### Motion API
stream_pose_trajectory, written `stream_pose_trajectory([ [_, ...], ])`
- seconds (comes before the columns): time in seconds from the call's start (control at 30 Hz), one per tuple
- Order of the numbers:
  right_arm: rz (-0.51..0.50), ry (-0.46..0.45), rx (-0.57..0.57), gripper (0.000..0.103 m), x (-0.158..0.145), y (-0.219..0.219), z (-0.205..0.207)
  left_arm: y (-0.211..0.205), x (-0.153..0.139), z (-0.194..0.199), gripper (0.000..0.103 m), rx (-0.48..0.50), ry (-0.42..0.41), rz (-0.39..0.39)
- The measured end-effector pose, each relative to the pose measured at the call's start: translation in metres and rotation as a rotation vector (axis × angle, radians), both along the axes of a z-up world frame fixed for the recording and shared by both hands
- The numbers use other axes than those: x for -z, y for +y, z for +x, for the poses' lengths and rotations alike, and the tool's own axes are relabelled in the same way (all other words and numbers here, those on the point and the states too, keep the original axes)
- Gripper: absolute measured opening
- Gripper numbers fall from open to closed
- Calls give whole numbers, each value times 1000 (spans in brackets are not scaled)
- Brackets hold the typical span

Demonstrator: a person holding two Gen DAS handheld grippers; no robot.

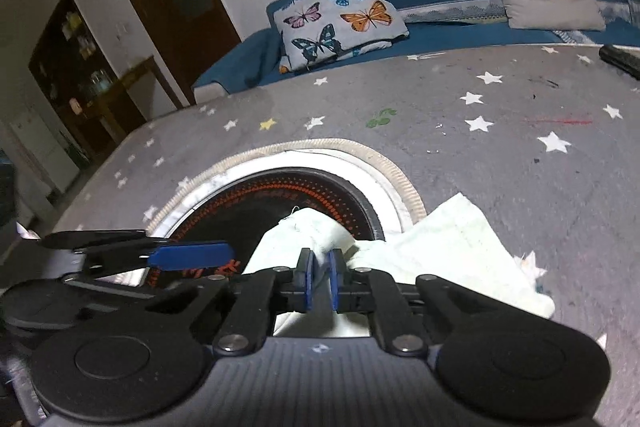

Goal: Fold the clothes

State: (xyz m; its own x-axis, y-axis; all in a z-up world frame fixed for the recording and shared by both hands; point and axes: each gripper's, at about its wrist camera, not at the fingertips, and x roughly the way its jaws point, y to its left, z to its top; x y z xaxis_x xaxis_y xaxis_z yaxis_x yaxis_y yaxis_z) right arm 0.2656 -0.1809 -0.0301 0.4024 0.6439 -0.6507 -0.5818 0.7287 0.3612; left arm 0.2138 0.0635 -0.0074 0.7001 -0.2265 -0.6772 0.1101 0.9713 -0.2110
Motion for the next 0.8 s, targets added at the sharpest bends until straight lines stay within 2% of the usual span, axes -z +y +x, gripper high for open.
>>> stream_pose_trajectory([
  [0.1,31,17,8,8,-1,-7,0,0,6,11,50,28,22,-40],
  [0.17,47,25,21,8,-2,-14,0,-1,11,15,39,48,38,-76],
  [0.23,57,25,46,9,-6,-22,-1,0,14,18,14,40,50,-99],
  [0.3,68,20,73,11,-9,-31,-2,2,11,16,7,15,35,-96],
  [0.4,76,2,134,11,-14,-50,-2,8,-6,4,4,-21,-32,-59],
  [0.53,97,-15,236,13,-21,-77,3,33,-51,-15,4,-103,-187,-13],
  [0.63,96,-28,293,17,-24,-90,9,61,-79,-31,4,-218,-291,49],
  [0.8,48,-14,266,17,-15,-77,19,110,-59,-42,4,-379,-174,108],
])
